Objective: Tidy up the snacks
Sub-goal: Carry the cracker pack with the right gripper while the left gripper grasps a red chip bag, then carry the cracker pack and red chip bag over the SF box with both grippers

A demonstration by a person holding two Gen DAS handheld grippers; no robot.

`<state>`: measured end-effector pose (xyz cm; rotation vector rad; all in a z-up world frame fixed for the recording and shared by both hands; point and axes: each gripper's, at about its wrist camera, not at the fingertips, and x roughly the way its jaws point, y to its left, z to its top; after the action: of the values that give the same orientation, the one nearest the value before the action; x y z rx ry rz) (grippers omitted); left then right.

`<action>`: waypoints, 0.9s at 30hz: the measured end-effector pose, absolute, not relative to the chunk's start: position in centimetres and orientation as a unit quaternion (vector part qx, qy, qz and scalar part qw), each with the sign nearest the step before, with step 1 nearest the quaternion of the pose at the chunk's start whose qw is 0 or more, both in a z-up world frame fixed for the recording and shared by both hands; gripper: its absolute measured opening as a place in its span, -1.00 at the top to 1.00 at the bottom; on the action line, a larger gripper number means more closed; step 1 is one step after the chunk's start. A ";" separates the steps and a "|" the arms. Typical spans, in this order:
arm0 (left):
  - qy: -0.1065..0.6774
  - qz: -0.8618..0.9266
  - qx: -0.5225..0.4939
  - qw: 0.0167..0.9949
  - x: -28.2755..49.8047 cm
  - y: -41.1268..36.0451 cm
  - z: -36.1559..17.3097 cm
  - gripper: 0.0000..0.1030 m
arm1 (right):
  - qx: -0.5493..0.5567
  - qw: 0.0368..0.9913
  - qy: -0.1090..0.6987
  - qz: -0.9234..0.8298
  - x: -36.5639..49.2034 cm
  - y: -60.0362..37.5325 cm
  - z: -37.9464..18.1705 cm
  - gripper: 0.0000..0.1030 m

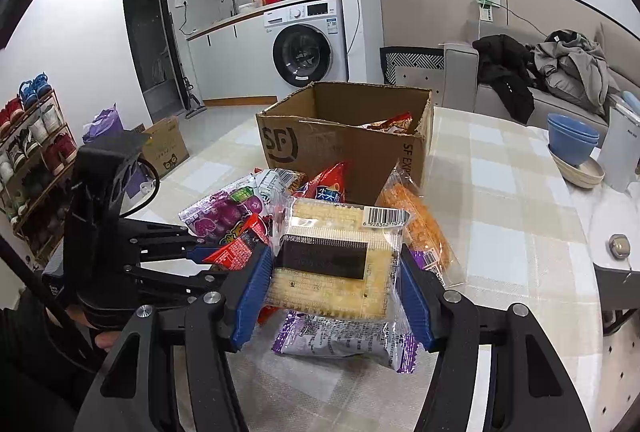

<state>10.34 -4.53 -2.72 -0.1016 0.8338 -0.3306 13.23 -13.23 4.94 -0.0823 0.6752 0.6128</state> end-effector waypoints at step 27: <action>0.330 -0.149 -0.059 0.930 7.1 -1.8 4.0 0.60 | -0.027 0.909 0.291 0.297 12.5 -13.5 6.0 -0.18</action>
<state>7.08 -1.84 3.97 -0.1209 0.6764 -0.3048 12.51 -13.55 6.02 -0.0566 0.5993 0.6126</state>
